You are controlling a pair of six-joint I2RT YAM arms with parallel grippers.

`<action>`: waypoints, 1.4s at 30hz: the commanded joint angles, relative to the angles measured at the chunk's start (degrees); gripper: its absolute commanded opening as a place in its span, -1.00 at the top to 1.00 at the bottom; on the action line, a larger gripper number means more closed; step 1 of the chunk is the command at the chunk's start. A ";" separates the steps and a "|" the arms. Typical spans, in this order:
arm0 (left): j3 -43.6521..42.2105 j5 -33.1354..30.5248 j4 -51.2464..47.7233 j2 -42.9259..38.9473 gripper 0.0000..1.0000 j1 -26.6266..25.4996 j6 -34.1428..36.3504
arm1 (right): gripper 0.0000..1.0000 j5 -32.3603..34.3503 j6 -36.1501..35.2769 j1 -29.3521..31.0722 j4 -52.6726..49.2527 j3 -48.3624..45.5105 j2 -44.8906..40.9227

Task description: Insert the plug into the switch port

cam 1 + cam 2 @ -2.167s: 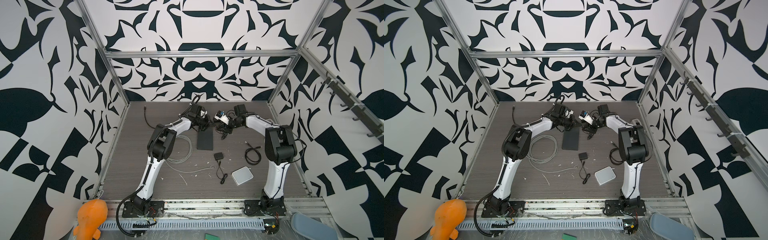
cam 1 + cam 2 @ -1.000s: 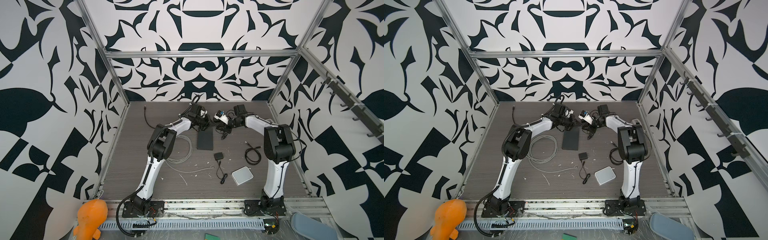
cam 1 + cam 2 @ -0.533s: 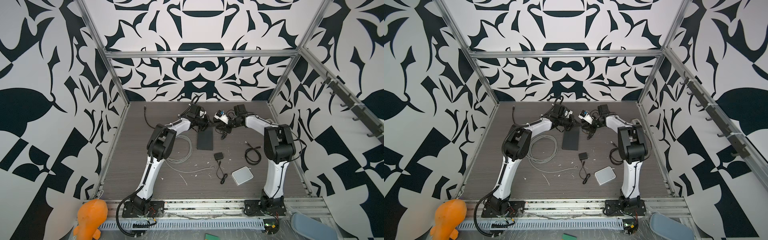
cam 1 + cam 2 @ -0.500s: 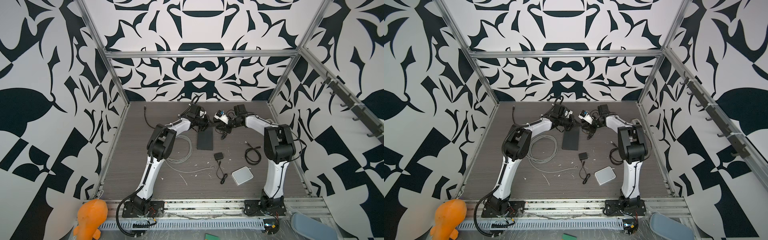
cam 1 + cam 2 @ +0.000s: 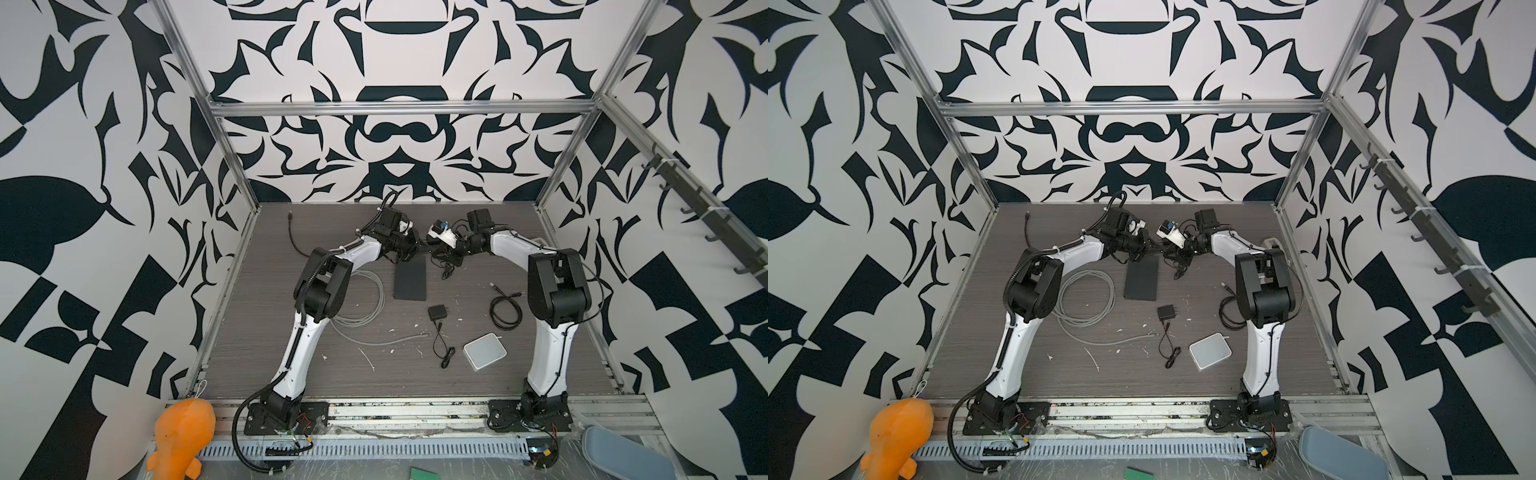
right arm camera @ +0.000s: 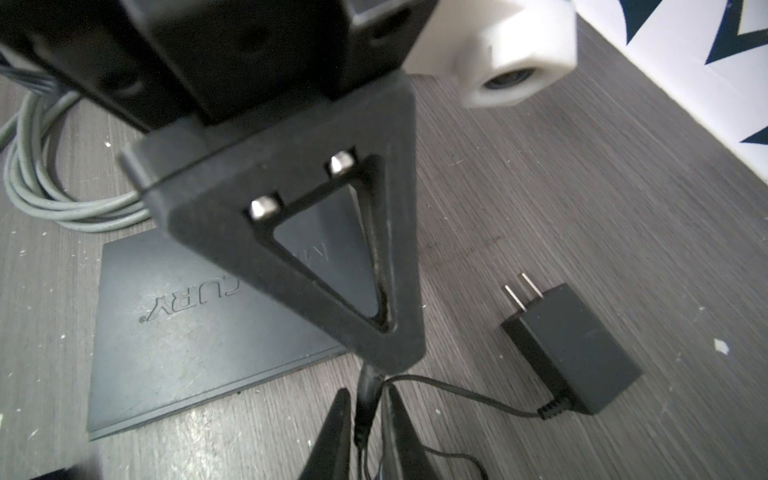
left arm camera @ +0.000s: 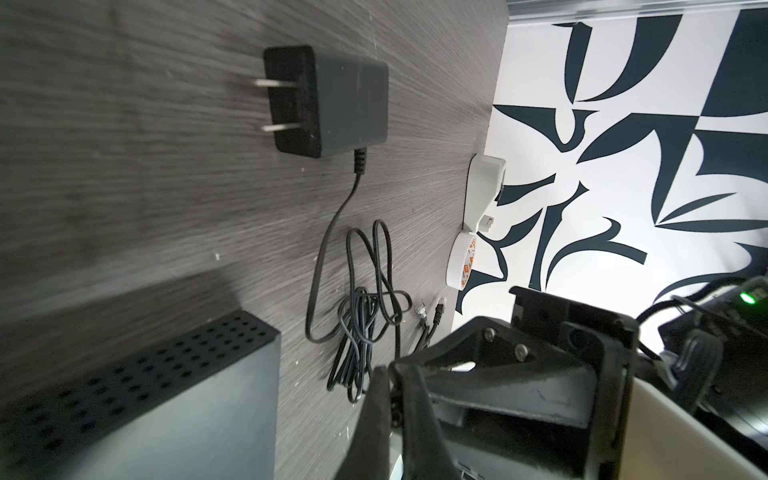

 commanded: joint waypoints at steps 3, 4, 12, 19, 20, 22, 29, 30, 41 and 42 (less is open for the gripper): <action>-1.15 0.16 1.17 -1.57 0.69 0.37 -0.69 | 0.73 -1.99 -0.46 0.53 -1.03 2.10 -0.99; -1.34 -0.08 1.15 -1.64 0.56 0.50 -0.73 | 0.74 -1.95 -0.66 0.57 -1.21 1.92 -1.03; -7.83 -3.82 0.52 -5.97 -0.06 4.94 0.79 | 0.73 1.83 -4.52 0.57 -5.44 1.28 -1.14; -4.14 -13.52 -19.17 -7.11 -0.10 6.46 16.50 | 0.75 7.83 -9.09 2.02 -11.91 2.96 0.91; -4.03 -14.14 -20.36 -6.92 -0.10 6.38 17.21 | 0.75 8.81 -9.62 2.28 -12.66 3.13 1.31; -4.43 -15.73 -21.26 -7.07 -0.10 6.45 17.72 | 0.75 8.91 -9.66 2.33 -12.47 2.58 1.51; -2.12 -15.70 -24.66 -5.55 -0.11 6.00 21.42 | 0.75 12.11 -9.74 3.62 -12.28 2.25 2.88; -1.23 -15.91 -25.51 -5.06 -0.11 5.55 22.39 | 0.75 12.29 -9.68 3.93 -12.07 2.30 3.16; 3.94 -17.21 -31.50 -1.53 -0.11 3.54 26.33 | 0.75 9.38 -6.98 5.56 -7.07 0.49 2.81; 4.51 -17.61 -31.99 -1.30 -0.11 3.56 26.65 | 0.75 8.62 -6.82 5.67 -6.74 0.09 2.41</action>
